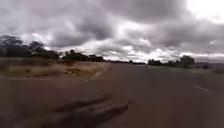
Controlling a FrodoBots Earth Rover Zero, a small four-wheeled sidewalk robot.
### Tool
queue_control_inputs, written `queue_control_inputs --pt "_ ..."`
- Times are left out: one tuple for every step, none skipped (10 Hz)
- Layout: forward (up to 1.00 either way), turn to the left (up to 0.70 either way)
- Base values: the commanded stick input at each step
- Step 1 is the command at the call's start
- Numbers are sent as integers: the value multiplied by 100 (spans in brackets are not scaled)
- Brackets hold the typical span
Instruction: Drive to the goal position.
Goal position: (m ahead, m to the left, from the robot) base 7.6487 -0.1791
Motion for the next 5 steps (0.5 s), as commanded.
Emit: queue_control_inputs --pt "85 21" --pt "85 30" --pt "85 38" --pt "85 32" --pt "85 27"
